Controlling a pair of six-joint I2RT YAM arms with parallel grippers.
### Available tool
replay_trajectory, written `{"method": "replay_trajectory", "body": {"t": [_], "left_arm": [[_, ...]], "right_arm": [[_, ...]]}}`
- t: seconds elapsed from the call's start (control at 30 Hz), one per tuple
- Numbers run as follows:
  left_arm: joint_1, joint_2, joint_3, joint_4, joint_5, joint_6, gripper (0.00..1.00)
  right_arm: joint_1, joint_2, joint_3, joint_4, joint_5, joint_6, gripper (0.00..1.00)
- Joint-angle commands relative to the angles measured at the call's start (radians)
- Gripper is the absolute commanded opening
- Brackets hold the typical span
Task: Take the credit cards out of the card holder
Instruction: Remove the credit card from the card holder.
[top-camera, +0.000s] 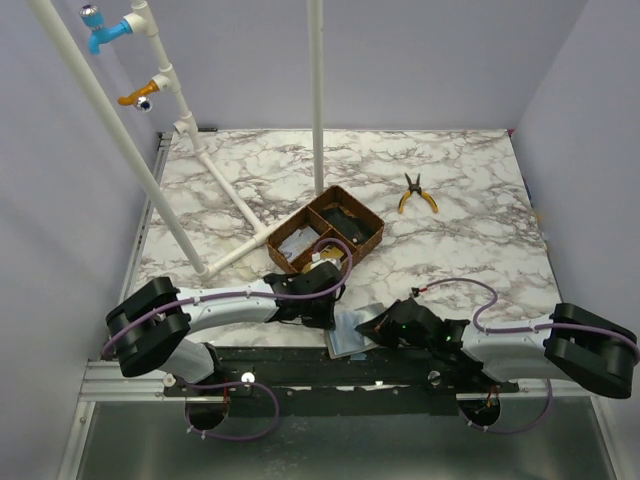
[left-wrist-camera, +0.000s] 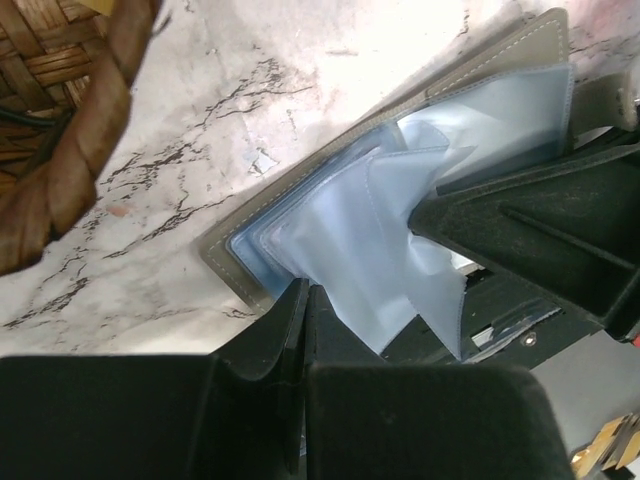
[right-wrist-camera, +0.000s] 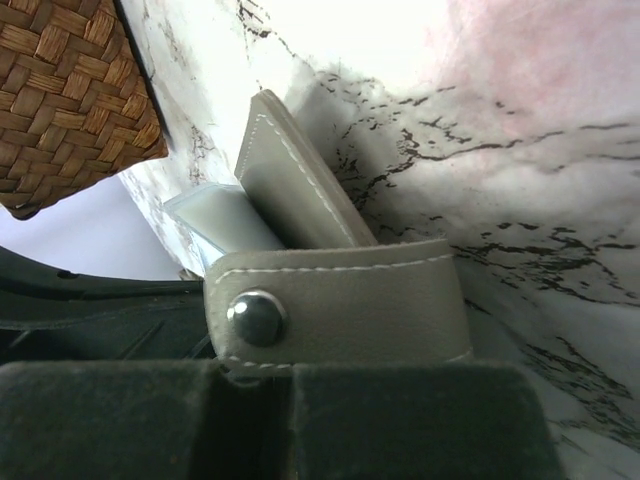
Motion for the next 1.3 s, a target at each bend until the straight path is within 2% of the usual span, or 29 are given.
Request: {"method": "replay_trajectory", "body": {"t": [0.0,0.27,0.67,0.8,0.9,1.13,1.27], "left_arm": [[-0.005,-0.017,0.047,0.01,-0.014,0.031,0.03],[-0.006,-0.056,0.08,-0.054,-0.002,0.075,0.09],[-0.011,0.024,0.075,0.037,0.083,0.075,0.08],[-0.014,0.066,0.081,0.071,0.105,0.073,0.08],[-0.019,0.09,0.101,0.1,0.129,0.063,0.08],[-0.028,0.142,0.177,0.114,0.149,0.061,0.08],[-0.031,0.193,0.227,0.122,0.172,0.058,0.08]], "right_arm": [[0.014,-0.016,-0.04,-0.145,-0.009,0.014,0.01],[0.015,-0.067,-0.075,-0.128,0.008,0.063,0.01],[0.014,-0.085,-0.086,-0.107,0.017,0.07,0.01],[0.014,-0.083,-0.056,-0.097,0.015,0.015,0.01],[0.015,-0.099,0.027,-0.199,0.029,-0.063,0.02],[0.015,-0.288,0.159,-0.478,0.134,-0.155,0.4],[0.014,-0.432,0.221,-0.697,0.224,-0.164,0.47]]}}
